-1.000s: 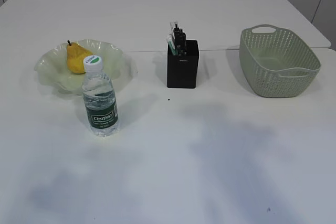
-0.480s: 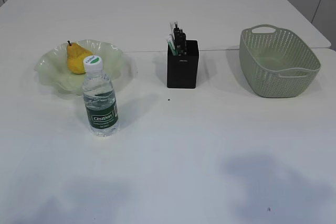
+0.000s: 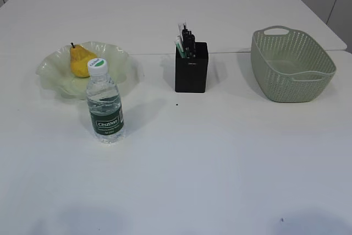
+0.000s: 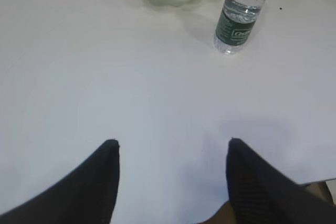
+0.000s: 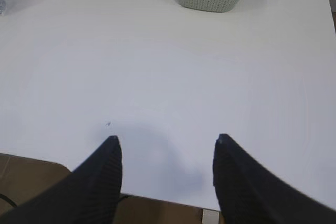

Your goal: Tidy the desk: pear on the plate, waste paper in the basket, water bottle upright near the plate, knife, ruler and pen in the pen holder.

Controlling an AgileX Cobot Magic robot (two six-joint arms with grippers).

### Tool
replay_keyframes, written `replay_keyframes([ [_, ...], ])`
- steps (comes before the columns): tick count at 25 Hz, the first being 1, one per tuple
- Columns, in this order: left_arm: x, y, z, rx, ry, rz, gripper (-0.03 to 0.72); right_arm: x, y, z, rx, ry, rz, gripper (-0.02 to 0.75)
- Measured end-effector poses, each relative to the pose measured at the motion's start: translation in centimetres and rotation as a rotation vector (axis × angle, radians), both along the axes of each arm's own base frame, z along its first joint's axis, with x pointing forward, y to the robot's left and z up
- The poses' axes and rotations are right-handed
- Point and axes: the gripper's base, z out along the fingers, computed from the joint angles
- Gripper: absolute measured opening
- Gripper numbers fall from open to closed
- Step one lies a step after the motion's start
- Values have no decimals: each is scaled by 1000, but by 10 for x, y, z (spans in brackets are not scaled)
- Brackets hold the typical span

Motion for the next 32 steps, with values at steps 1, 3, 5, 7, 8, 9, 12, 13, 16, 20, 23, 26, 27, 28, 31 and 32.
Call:
replay_keyframes([
  [1, -3, 1, 0, 4, -18, 4, 446, -4, -1, -5, 8, -7, 1, 414],
  [3, -10, 2, 0, 8, -49, 9, 435, -11, -3, -12, 25, -20, -2, 414],
  [5, -17, 3, -1, 10, -69, 10, 430, -18, -5, -16, 46, -43, -11, 414],
  [7, -22, 3, -3, 10, -69, 11, 429, -24, -7, -19, 58, -62, -15, 414],
  [8, -24, 3, -3, 10, -69, 11, 427, -27, -7, -20, 63, -72, -14, 414],
  [9, -26, 3, -5, 10, -70, 11, 426, -29, -8, -20, 70, -83, -14, 414],
  [12, -31, 4, -13, 11, -67, 10, 425, -37, -10, -21, 89, -118, -11, 414],
  [13, -32, 4, -17, 12, -62, 10, 424, -38, -10, -21, 94, -125, -9, 414],
  [16, -36, 4, -30, 12, -61, 9, 424, -41, -11, -21, 103, -134, -7, 414],
  [20, -37, 4, -37, 15, -53, 10, 424, -41, -10, -22, 107, -132, -4, 414],
  [23, -36, 4, -38, 15, -51, 11, 424, -39, -9, -27, 103, -113, -3, 414],
  [26, -35, 4, -39, 15, -49, 11, 424, -37, -7, -34, 109, -83, 5, 414],
  [27, -34, 4, -41, 15, -41, 11, 424, -36, -6, -35, 114, -77, 10, 414],
  [28, -34, 4, -43, 16, -37, 11, 424, -36, -5, -36, 120, -72, 15, 414],
  [31, -31, 4, -45, 15, -41, 12, 424, -36, -5, -36, 121, -70, 16, 414],
  [32, -30, 4, -44, 14, -52, 12, 424, -36, -5, -36, 117, -71, 13, 414],
])
